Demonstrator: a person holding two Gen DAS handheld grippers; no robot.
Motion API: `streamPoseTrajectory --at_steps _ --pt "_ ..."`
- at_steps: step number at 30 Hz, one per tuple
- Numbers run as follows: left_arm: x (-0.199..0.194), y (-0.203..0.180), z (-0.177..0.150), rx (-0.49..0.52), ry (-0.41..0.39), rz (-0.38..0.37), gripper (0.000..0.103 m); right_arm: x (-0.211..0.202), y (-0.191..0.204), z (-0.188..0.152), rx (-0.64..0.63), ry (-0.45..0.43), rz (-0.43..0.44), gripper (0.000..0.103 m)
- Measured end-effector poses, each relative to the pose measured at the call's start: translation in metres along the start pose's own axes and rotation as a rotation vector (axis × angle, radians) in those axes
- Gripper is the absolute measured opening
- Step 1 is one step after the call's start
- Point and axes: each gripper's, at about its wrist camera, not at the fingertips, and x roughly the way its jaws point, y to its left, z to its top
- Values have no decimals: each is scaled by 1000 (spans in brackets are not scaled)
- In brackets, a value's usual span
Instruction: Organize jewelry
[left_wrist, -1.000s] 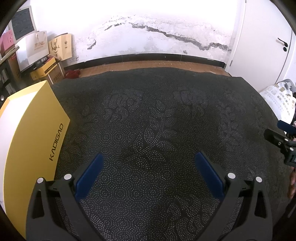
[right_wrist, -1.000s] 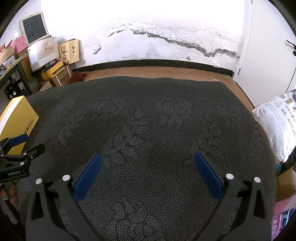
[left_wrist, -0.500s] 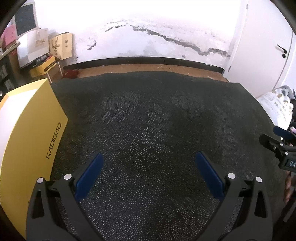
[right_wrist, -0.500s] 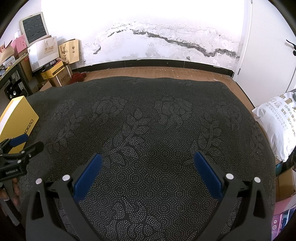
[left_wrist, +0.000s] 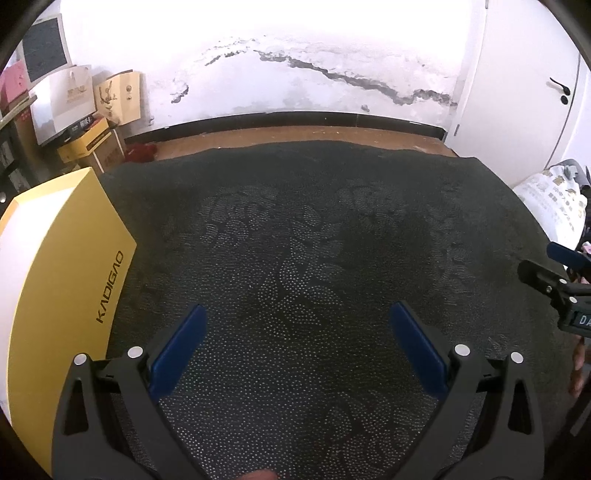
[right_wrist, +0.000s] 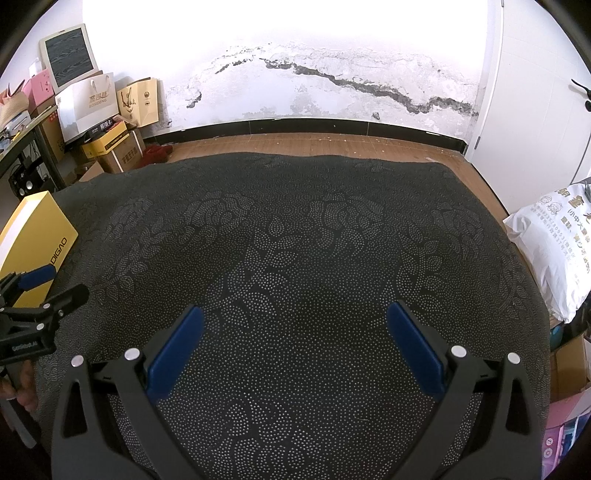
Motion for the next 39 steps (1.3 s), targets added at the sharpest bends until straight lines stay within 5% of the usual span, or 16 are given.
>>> streamPoseTrajectory --at_steps 26,29,39 --pt "-1 0 1 -15 6 -19 97 -1 -1 1 1 -3 0 96" --pt "-11 3 0 -62 -57 57 97 -1 -2 1 -1 -3 0 96" --pt "-10 1 -3 -46 -41 13 97 -1 -2 1 0 -2 1 96"
